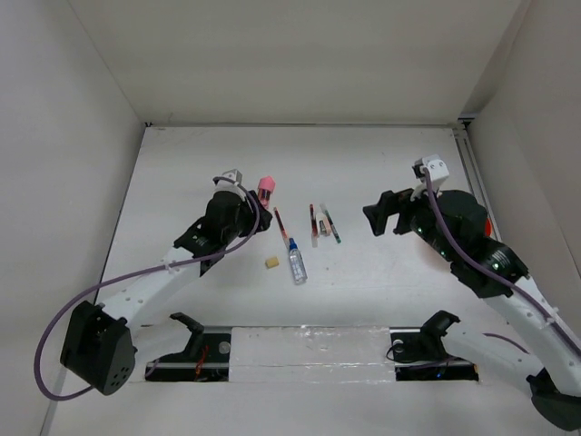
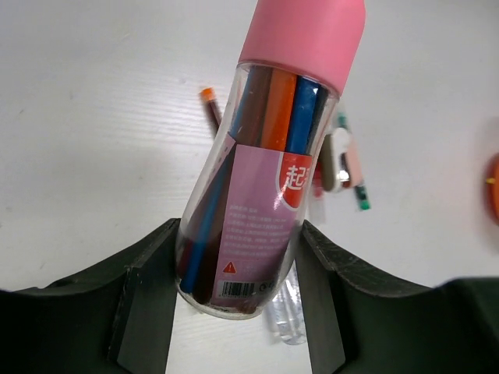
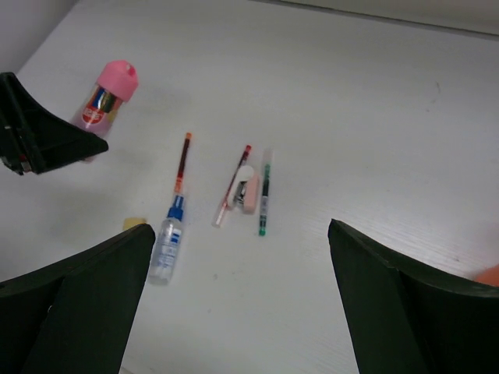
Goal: Sort the stationery into containers
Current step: Pick up the stationery from the center of the board.
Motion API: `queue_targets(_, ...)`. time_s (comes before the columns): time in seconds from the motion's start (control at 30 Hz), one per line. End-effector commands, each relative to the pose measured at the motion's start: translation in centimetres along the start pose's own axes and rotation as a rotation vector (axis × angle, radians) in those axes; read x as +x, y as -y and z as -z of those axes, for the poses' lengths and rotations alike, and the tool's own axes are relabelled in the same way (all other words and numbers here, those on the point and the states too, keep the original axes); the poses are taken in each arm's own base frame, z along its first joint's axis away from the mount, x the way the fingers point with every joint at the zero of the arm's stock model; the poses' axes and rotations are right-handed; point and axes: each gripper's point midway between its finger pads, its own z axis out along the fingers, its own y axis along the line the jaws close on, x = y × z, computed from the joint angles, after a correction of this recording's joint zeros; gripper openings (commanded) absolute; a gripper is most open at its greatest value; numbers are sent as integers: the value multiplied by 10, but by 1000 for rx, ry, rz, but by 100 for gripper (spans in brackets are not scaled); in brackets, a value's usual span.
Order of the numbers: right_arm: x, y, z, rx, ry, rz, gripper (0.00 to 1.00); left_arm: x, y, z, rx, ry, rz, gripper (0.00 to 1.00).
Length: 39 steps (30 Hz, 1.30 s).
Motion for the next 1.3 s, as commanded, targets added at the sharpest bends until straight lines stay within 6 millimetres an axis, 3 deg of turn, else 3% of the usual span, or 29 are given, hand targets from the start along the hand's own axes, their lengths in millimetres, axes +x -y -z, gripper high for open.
queue_targets(0.0,-47,-44,-20,-185,169,-103,100,-22,41,14,206,93,-43,0)
queue_targets(0.07,-45,-59,-39,-244,159,-151,100,-25,56,23,266,116,-70,0)
queue_targets(0.1,-60,-70,-43,-294,211,-167,100,-21,62,25,293,98,-77,0)
queue_targets(0.2,-54,-99,-64,-404,180,-188,100,-29,77,37,373,125,-88,0)
queue_targets(0.33,-67,-119,-82,-441,228,-273,100,-36,93,63,511,199,-96,0)
queue_targets(0.37,-64,-123,-86,-446,226,-292,100,-41,98,77,554,236,-98,0)
queue_targets(0.53,-56,-144,-102,-479,230,-369,100,-49,105,98,630,298,-105,0)
queue_targets(0.87,-52,-180,-119,-626,263,-441,100,-44,111,106,691,293,-122,0)
queue_targets(1.1,-56,-191,-130,-663,270,-467,98,-41,113,108,712,290,-129,0)
queue_targets(1.23,-56,-198,-135,-695,268,-491,85,-40,114,108,719,285,-132,0)
queue_targets(1.27,-62,-200,-132,-709,277,-489,73,-40,114,108,719,285,-132,0)
